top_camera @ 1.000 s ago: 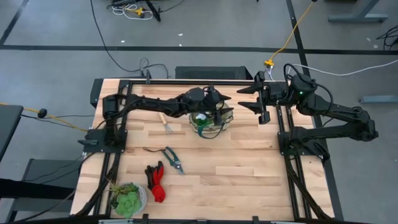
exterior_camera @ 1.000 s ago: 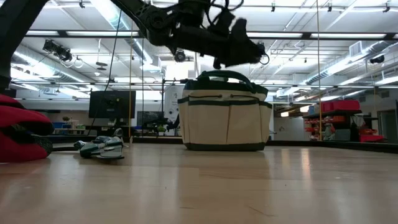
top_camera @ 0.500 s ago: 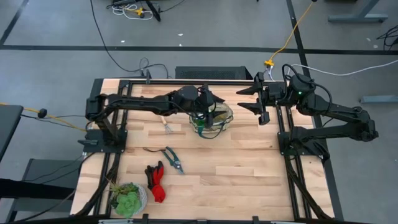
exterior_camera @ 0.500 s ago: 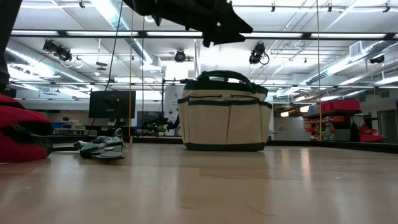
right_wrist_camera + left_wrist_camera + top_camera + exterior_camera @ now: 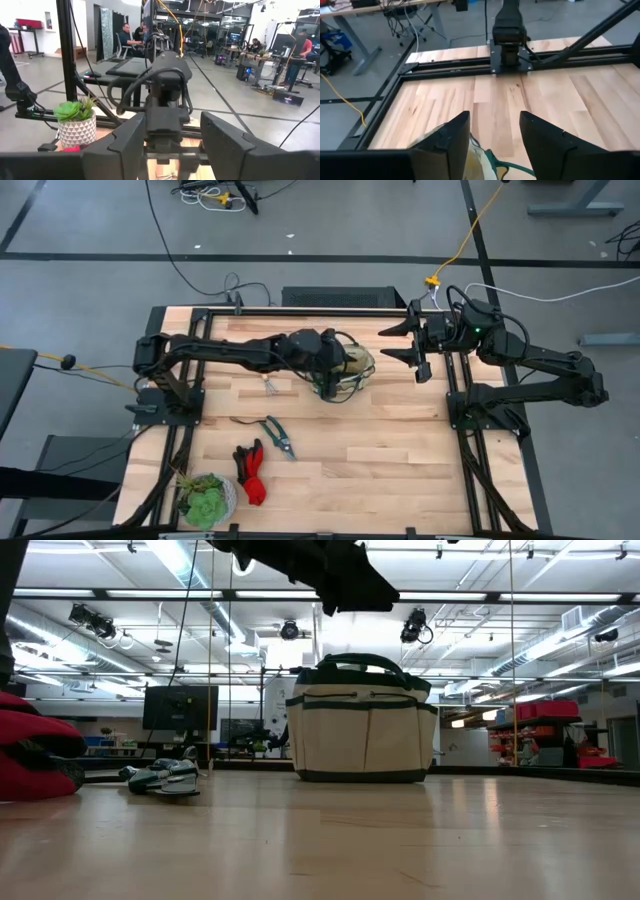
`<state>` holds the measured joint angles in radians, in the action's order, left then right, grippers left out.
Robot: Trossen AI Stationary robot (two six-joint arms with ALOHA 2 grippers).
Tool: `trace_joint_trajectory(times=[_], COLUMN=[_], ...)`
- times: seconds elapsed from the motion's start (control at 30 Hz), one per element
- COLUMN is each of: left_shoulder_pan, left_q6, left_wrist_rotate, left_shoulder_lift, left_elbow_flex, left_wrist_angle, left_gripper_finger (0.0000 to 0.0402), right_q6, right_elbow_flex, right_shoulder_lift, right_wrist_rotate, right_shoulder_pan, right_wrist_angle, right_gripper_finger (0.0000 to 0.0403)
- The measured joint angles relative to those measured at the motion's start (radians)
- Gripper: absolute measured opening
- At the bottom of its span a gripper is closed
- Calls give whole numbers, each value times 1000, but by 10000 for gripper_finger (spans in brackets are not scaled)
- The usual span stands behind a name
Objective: Pick & Place Garden tools in Gardening bag
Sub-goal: Put the brown hand rake into the gardening bag
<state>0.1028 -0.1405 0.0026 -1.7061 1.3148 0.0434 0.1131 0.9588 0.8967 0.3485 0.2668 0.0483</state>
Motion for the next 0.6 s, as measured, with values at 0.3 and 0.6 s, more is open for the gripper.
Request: trace_joint_trajectory(times=[0.3,0.6], left_shoulder_pan=[15,13], left_q6=[15,-5], left_wrist_rotate=[-1,-61], left_shoulder_lift=[55,158], left_elbow_flex=[0,0], left_wrist_angle=[-126,-237], left_gripper_finger=[148,129], right_q6=[1,1], right_elbow_flex=[0,0], right_shoulder_lift=[2,2], right_wrist_rotate=[0,2], right_shoulder_pan=[0,0], right_wrist_angle=[8,37], right_gripper_finger=[194,194])
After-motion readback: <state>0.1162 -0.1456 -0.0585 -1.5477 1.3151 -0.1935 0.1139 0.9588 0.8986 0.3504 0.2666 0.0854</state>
